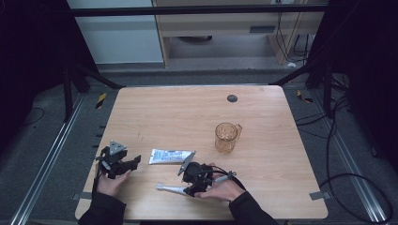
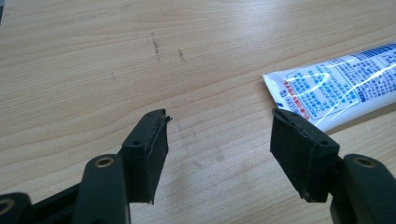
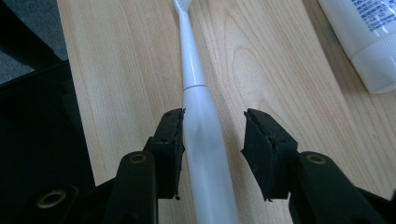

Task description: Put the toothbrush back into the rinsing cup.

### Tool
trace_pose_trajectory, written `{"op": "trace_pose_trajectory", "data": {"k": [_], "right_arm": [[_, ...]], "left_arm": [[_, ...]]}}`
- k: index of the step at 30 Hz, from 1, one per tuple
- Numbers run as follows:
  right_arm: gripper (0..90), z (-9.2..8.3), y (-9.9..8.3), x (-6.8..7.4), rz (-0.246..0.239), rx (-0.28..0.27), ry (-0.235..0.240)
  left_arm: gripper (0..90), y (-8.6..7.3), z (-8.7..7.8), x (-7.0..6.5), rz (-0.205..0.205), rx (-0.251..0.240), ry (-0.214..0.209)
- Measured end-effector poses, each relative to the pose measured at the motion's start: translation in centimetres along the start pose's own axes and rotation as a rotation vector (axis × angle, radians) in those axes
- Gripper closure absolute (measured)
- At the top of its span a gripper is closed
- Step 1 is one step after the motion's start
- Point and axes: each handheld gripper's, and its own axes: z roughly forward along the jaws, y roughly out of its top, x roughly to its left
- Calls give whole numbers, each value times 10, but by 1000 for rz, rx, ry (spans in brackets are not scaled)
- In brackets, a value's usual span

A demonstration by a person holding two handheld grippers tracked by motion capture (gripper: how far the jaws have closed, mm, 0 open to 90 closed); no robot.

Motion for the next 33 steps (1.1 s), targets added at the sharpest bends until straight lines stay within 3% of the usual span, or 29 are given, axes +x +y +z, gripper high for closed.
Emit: {"op": "trace_pose_trajectory", "data": {"k": [15, 33], "right_arm": [[583, 15, 5, 2, -25, 54, 25], [598, 27, 5, 4, -38, 96, 19]], "left_arm": [[360, 0, 0, 0, 0, 1, 0], [359, 0, 0, 1, 0, 3, -1]]}}
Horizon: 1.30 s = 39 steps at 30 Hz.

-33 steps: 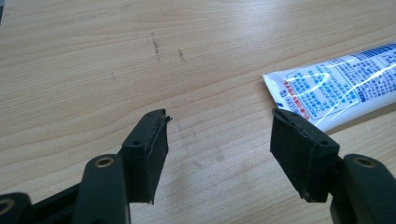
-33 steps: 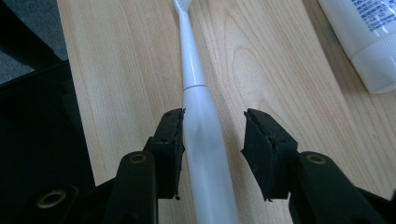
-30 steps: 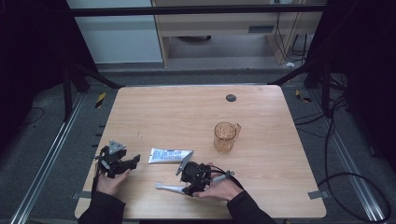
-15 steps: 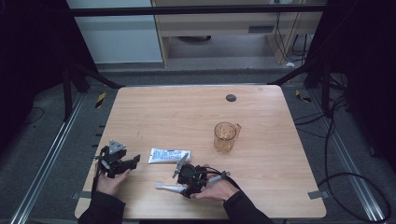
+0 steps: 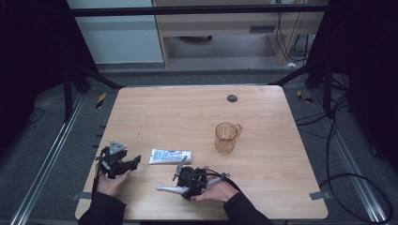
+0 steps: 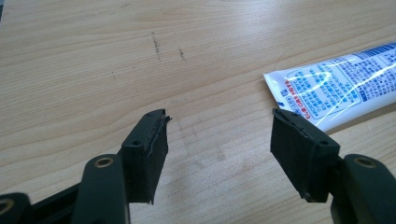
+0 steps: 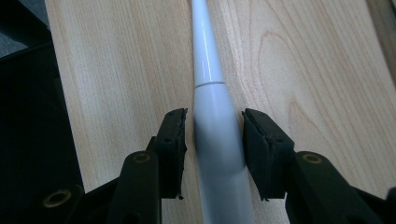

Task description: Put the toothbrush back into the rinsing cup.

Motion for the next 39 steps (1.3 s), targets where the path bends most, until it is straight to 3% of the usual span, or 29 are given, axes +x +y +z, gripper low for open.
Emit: {"op": "trace_pose_trajectory", "data": {"k": [14, 28, 39], "right_arm": [[653, 1, -1, 0, -14, 13, -12], [672, 0, -2, -4, 38, 14, -5], [674, -10, -4, -4, 61, -35, 14]], "left_arm": [[359, 0, 0, 0, 0, 2, 0], [360, 0, 1, 0, -1, 2, 0], [360, 0, 0, 0, -5, -2, 7]]}}
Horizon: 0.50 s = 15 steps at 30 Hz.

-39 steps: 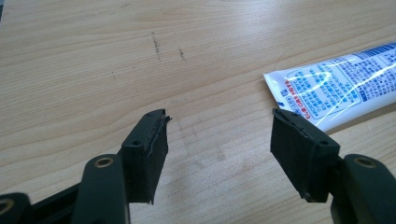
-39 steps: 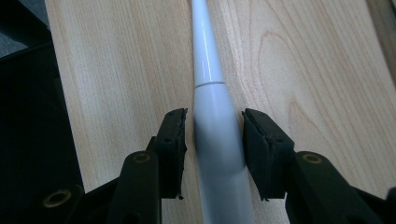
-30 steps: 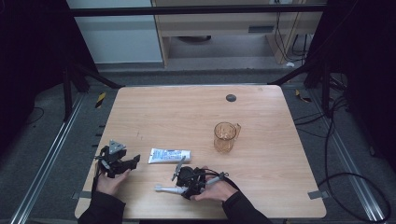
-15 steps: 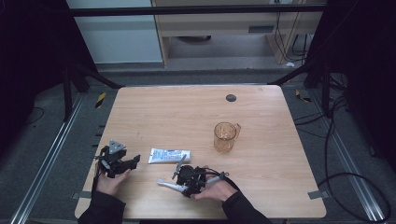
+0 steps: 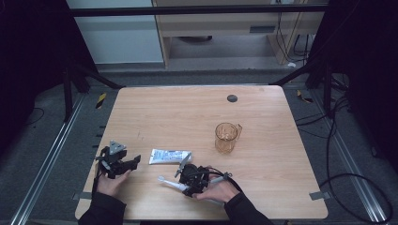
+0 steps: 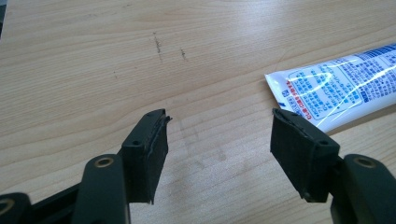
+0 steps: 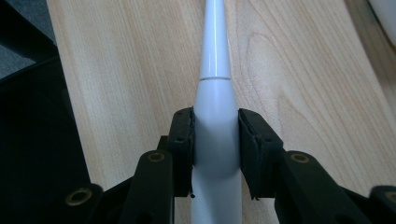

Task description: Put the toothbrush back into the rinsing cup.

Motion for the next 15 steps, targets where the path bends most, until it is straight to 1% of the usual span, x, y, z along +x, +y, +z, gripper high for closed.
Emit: {"op": "trace_pose_trajectory", "data": {"k": [5, 10, 15], "right_arm": [[674, -8, -2, 1, 3, -35, 0], [675, -16, -3, 0, 12, -74, -5], [676, -19, -3, -1, 14, -92, -5]], "left_arm": [[361, 0, -1, 1, -10, -10, 6], [362, 0, -1, 1, -12, -9, 5], [363, 0, -1, 1, -11, -9, 4]]}}
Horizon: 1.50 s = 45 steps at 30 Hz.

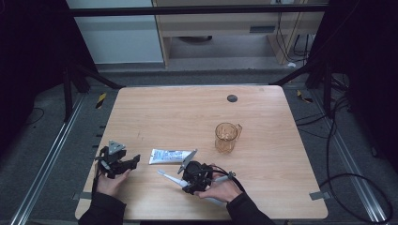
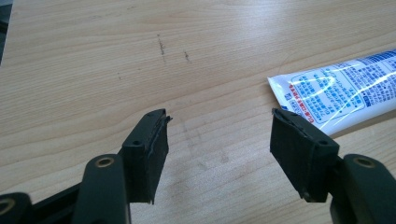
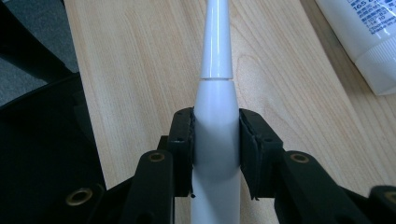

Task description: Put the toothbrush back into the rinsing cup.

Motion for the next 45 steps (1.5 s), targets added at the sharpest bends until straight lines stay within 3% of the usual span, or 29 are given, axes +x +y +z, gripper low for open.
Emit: {"op": "trace_pose_trajectory", "data": {"k": [8, 21, 45], "right_arm": [[676, -7, 0, -2, 14, -26, -3], [676, -28, -2, -9, 48, -150, -25], [675, -78, -17, -21, 152, -562, -189]], "left_arm": [[364, 0, 1, 0, 2, 1, -2], [366, 0, 1, 0, 0, 2, 0], [367, 0, 1, -1, 3, -3, -1]]}}
